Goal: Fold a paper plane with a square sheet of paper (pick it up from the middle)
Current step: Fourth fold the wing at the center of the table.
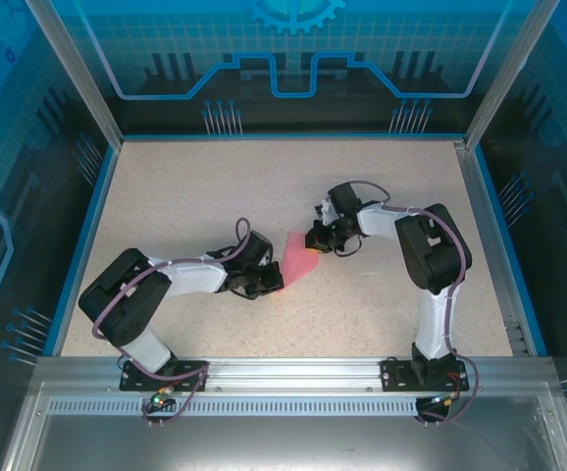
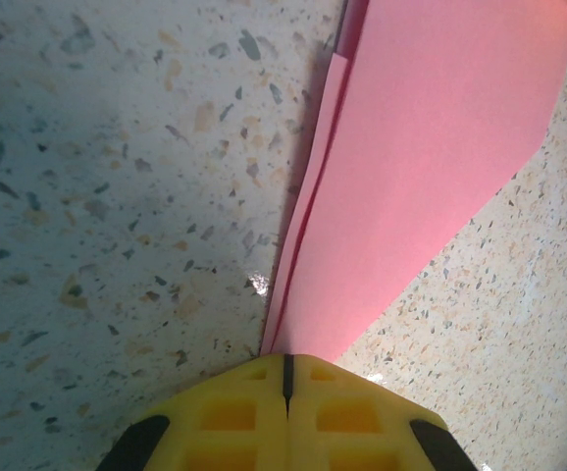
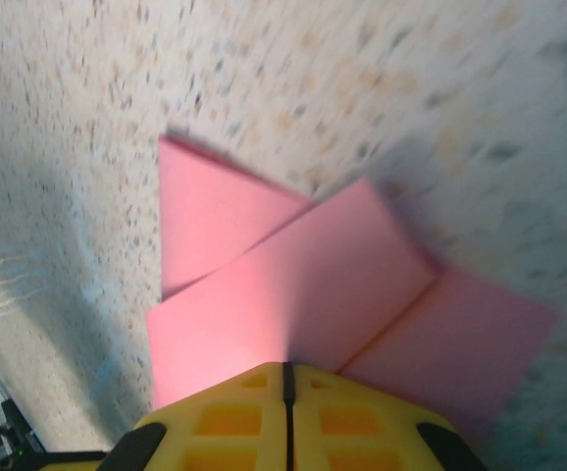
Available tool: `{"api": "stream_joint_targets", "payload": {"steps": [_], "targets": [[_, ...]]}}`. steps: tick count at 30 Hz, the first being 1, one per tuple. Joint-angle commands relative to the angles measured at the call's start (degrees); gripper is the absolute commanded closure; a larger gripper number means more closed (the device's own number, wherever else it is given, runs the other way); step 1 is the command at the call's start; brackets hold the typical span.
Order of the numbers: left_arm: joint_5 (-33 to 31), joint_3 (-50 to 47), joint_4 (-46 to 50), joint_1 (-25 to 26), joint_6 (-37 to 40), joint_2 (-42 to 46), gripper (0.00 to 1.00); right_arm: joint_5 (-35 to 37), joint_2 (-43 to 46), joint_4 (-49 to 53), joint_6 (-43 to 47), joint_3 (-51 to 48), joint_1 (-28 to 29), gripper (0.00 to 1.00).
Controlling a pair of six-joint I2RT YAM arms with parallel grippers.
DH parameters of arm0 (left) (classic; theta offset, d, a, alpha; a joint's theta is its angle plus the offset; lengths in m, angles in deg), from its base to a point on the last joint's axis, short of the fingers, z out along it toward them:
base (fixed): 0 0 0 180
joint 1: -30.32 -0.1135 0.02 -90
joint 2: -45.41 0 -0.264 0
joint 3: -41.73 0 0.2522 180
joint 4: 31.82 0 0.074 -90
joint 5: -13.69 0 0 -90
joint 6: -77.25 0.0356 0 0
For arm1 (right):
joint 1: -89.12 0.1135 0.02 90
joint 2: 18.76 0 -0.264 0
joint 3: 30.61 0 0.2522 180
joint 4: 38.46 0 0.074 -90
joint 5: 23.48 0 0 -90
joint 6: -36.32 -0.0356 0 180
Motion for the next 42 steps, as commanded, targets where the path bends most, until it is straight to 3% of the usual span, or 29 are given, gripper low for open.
{"api": "stream_joint_targets", "payload": {"steps": [1,11,25,42], "targets": [[-0.33,-2.68,9.14,-0.19,0.65,-3.27,1.0,9.14,-3.15,0.34,1.62,1.95,-3.85,0.93],[0.16,-1.89,9.29,-0.22,1.13,-3.54,1.0,9.39,1.03,0.52,2.23,4.2,-4.74,0.92],[0.07,-1.68,9.55,-0.25,1.18,-3.29,1.0,2.13,1.74,-2.23,3.64,-0.74,5.16,0.91],[0.39,-2.0,9.86,-0.13,1.43,-3.01,1.0,10.66,-3.3,1.95,2.17,6.23,-5.68,0.91]]}}
